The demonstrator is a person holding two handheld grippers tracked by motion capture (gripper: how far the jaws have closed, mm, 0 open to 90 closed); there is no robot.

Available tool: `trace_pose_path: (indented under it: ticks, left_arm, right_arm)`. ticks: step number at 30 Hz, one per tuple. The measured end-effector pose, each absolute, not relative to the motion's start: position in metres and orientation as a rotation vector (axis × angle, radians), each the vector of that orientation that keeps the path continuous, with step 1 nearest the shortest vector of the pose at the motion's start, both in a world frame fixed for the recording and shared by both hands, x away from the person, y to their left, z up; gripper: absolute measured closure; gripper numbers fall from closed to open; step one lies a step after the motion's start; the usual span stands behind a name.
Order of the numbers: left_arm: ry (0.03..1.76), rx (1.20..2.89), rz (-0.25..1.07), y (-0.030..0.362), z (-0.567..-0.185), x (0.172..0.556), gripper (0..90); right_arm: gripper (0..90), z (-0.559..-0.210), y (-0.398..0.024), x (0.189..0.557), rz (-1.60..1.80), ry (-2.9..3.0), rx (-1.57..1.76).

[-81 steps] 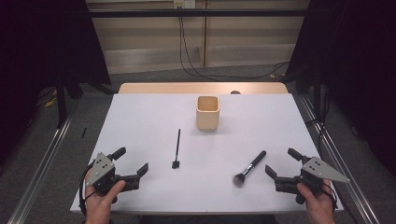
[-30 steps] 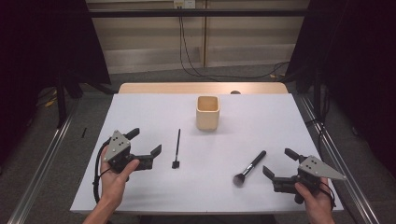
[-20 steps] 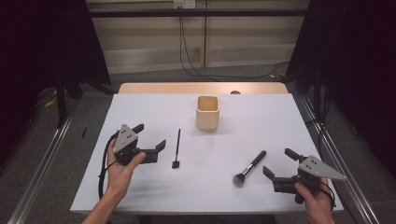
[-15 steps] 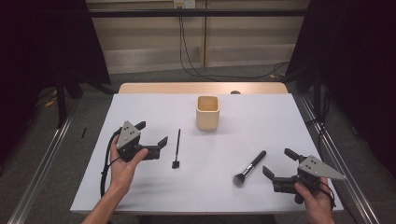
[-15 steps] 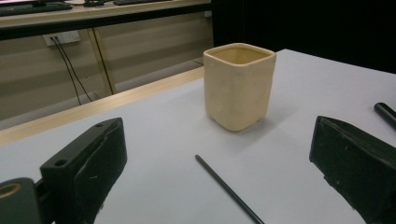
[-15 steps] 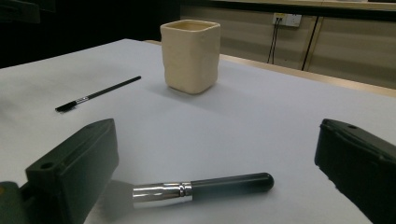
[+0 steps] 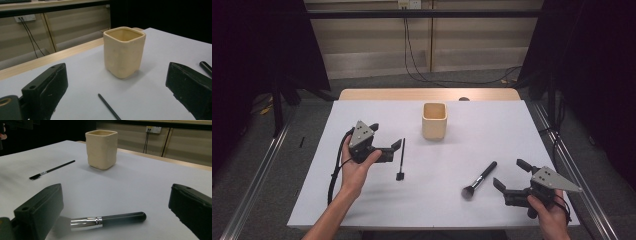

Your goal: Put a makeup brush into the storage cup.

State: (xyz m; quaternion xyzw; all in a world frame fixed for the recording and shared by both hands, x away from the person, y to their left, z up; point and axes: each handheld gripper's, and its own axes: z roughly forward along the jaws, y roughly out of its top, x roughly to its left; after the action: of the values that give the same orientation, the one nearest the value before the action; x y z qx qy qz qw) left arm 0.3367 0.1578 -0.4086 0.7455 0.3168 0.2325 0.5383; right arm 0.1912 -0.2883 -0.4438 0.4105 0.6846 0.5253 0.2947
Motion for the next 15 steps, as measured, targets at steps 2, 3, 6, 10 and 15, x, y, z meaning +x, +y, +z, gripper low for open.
trace_pose_path:
  ticks: [2, 3, 6, 10, 15]
  left_arm:
    - [0.761, 1.779, 0.555, 0.155, -0.409, 0.340, 4.0]
    - [0.765, 1.783, 0.555, 0.153, -0.409, 0.341, 4.0]
    - [0.779, 1.793, 0.558, 0.149, -0.407, 0.344, 4.0]
    - [0.787, 1.831, 0.546, 0.145, -0.406, 0.348, 3.7]
    - [0.795, 1.889, 0.521, 0.140, -0.407, 0.353, 2.4]
  right_arm:
    - [0.0, -0.444, -0.288, 0.191, 1.397, 1.823, 1.091]
    - [0.0, -0.444, -0.288, 0.191, 1.398, 1.823, 1.092]
    - [0.0, -0.444, -0.289, 0.192, 1.400, 1.821, 1.098]
    - [0.0, -0.444, -0.289, 0.192, 1.399, 1.823, 1.097]
    - [0.0, -0.444, -0.289, 0.192, 1.397, 1.824, 1.097]
